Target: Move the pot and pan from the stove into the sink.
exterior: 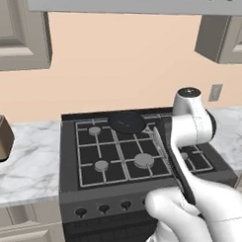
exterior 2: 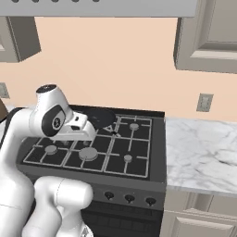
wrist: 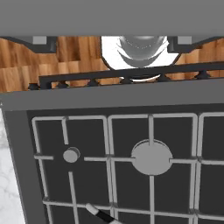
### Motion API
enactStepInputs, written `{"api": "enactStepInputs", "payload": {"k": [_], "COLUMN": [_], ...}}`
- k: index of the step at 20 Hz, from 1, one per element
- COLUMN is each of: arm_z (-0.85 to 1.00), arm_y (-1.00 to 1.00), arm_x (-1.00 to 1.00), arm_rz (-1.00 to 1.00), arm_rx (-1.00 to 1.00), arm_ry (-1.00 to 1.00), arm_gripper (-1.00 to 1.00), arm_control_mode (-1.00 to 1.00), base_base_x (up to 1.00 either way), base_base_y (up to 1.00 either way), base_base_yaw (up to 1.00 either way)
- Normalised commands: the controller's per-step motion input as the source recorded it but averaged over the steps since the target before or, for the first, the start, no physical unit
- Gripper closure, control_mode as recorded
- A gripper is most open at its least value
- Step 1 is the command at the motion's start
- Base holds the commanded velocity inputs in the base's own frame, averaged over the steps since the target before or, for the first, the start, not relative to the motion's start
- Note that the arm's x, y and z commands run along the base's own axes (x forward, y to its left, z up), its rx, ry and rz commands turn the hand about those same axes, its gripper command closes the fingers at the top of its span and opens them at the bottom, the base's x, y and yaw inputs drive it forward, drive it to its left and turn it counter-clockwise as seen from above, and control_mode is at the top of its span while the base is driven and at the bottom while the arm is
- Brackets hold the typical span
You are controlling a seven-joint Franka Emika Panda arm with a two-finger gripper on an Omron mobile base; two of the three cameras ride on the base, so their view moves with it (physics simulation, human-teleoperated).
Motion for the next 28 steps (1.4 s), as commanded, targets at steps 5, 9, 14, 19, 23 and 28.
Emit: {"api": "enactStepInputs", "payload": {"k": [5, 9, 14, 19, 23, 28], "arm_z": [0.05, 0.00, 0.00, 0.00, -0.05, -0.15], "arm_y": [-0.02, -0.11, -0.32, -0.39, -0.30, -0.06], "arm_x": [0.48, 0.47, 0.35, 0.15, 0.14, 0.28], "arm_rz": [0.01, 0.07, 0.15, 0.17, 0.18, 0.16], "arm_rx": [0.00, 0.00, 0.01, 0.03, 0.02, 0.00], "arm_ry": [0.01, 0.00, -0.02, -0.09, -0.07, 0.00], "arm_gripper": [-1.00, -1.00, -1.00, -1.00, -1.00, -1.00], "arm_control_mode": [-1.00, -1.00, -1.00, -1.00, -1.00, -1.00], "base_base_x": [0.00, 0.00, 0.00, 0.00, 0.00, 0.00], "base_base_y": [0.00, 0.00, 0.00, 0.00, 0.00, 0.00], "base_base_yaw": [0.00, 0.00, 0.00, 0.00, 0.00, 0.00]}}
